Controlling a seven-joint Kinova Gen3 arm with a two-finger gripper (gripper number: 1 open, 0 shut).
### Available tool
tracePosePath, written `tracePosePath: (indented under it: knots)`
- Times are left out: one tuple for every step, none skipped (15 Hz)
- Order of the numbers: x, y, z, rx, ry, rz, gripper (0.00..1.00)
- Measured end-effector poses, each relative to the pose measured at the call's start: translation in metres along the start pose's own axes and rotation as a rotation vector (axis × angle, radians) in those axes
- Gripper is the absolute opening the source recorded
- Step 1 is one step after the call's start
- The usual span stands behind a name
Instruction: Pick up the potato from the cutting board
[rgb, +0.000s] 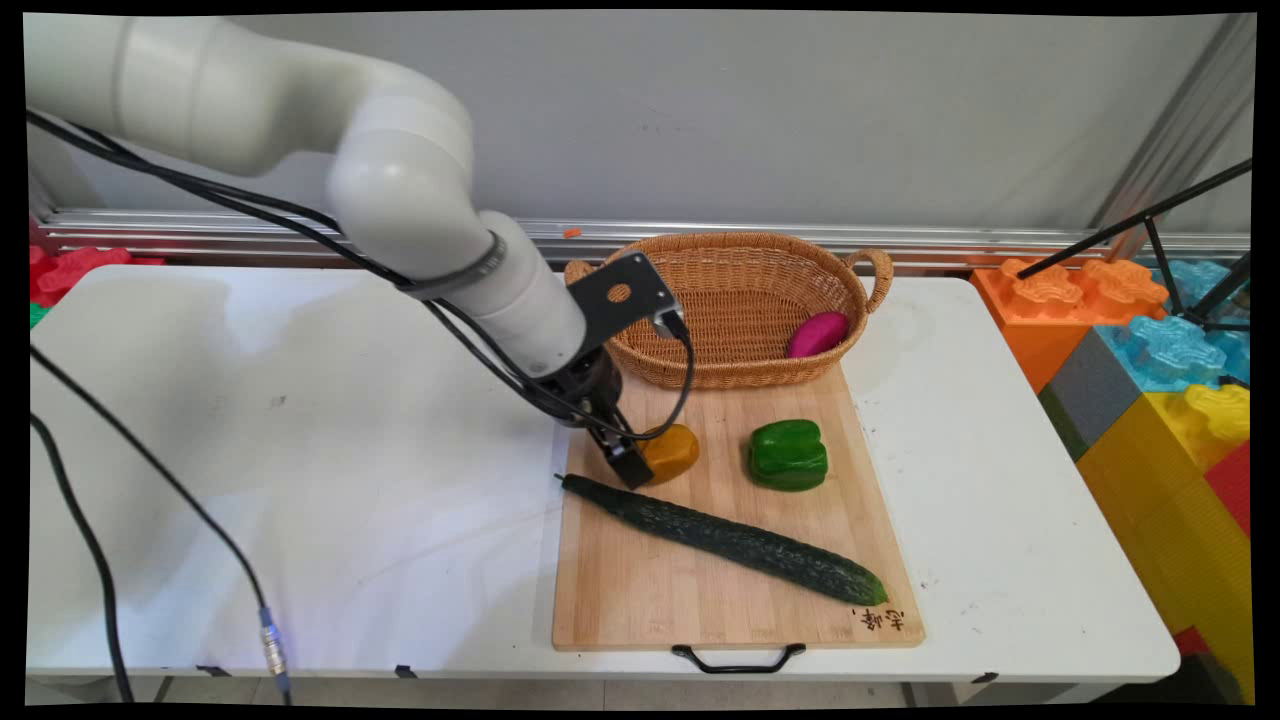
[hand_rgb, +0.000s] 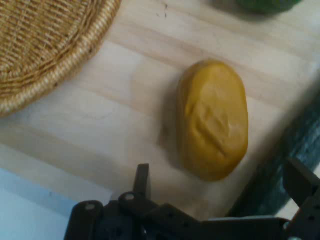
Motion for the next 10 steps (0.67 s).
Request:
tracePosePath:
  knots:
    - [0.003,0.001,0.005,0.001,0.0,-0.007,1.0]
    - [0.005,0.002,0.009,0.003,-0.002,-0.012,1.0]
    - [0.007,0.003,0.012,0.006,-0.002,-0.016,1.0]
    - [0.009,0.003,0.015,0.011,-0.003,-0.019,1.0]
    - [0.01,0.003,0.018,0.015,-0.005,-0.023,1.0]
    - [0.011,0.002,0.022,0.019,-0.006,-0.026,1.0]
    - [0.013,0.003,0.025,0.021,-0.007,-0.029,1.0]
    - [0.014,0.003,0.029,0.023,-0.008,-0.033,1.0]
    - [0.015,0.004,0.032,0.022,-0.009,-0.036,1.0]
    - [0.017,0.005,0.035,0.02,-0.008,-0.038,0.0]
